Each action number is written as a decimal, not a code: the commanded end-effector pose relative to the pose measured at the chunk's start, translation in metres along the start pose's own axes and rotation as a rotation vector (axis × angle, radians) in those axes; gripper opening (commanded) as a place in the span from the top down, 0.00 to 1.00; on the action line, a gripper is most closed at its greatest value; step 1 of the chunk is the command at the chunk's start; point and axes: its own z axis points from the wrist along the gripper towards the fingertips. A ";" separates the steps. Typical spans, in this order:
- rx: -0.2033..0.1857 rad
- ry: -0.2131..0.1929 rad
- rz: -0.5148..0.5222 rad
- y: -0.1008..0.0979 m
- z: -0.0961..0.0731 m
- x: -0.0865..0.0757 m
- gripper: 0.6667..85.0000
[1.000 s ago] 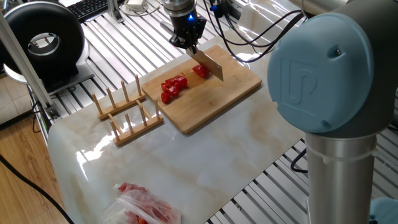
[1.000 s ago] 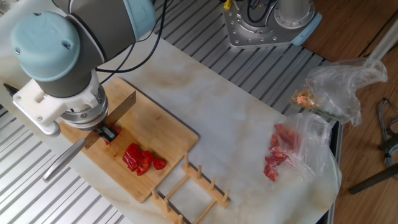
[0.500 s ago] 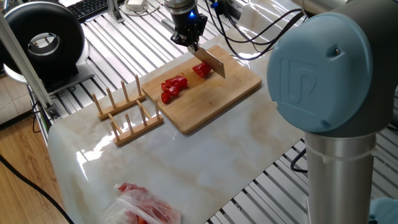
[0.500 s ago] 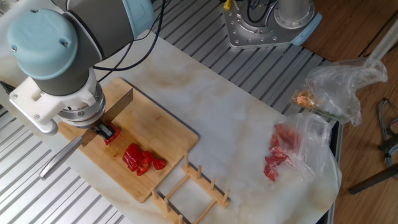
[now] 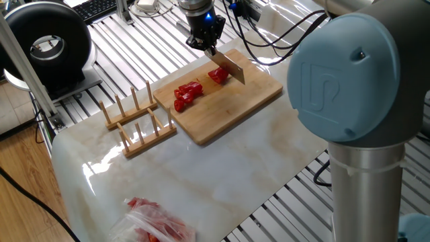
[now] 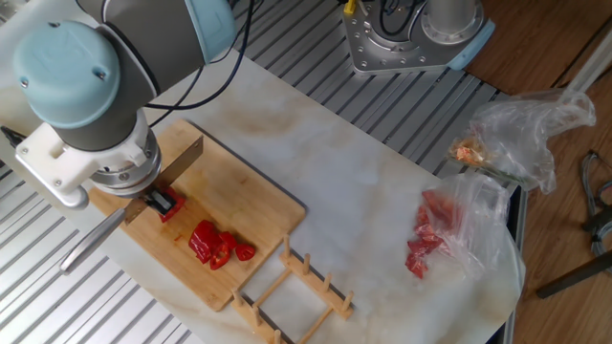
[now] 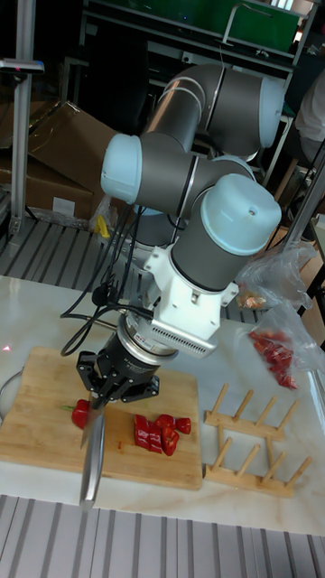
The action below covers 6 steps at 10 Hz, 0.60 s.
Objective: Chop the chili peppers
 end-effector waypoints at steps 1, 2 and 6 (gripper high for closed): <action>-0.006 0.000 0.009 0.004 0.002 0.000 0.99; -0.003 0.000 0.012 0.006 0.003 0.001 0.99; 0.000 -0.007 0.015 0.008 0.005 -0.001 0.99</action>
